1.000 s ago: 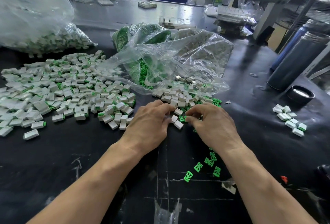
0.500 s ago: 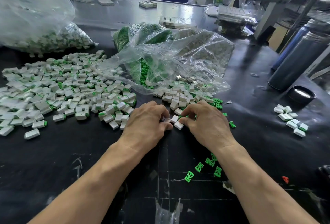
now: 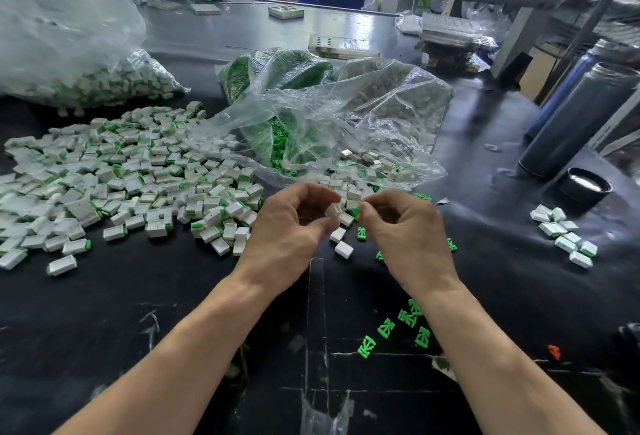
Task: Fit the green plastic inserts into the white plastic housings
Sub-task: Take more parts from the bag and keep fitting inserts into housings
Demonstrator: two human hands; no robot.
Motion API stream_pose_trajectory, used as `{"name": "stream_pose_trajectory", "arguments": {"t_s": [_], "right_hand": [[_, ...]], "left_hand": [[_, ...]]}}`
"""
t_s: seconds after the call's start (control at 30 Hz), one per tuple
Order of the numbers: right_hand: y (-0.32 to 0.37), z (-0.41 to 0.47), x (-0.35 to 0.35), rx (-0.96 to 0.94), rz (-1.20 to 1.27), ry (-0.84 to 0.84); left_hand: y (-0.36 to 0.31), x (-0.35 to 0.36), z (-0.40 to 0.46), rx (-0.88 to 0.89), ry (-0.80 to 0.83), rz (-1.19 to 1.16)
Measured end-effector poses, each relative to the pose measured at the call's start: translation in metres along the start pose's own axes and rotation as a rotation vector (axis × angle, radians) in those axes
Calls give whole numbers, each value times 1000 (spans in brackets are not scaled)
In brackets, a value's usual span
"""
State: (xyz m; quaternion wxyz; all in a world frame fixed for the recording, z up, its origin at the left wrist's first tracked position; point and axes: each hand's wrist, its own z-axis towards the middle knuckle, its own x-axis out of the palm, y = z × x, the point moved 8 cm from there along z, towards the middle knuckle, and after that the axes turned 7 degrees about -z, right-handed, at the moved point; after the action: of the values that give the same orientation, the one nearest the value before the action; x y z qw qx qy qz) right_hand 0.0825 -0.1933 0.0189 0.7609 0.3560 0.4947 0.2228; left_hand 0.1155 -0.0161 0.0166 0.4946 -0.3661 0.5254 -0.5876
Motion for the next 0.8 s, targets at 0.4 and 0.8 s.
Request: {"name": "stream_pose_trajectory", "arguments": {"t_s": [0.4, 0.8], "right_hand": [[12, -11, 8, -47, 372, 109], [16, -10, 7, -98, 317, 154]], "left_hand": [[0, 2, -2, 7, 0, 78], [2, 0, -1, 31, -15, 80]]}}
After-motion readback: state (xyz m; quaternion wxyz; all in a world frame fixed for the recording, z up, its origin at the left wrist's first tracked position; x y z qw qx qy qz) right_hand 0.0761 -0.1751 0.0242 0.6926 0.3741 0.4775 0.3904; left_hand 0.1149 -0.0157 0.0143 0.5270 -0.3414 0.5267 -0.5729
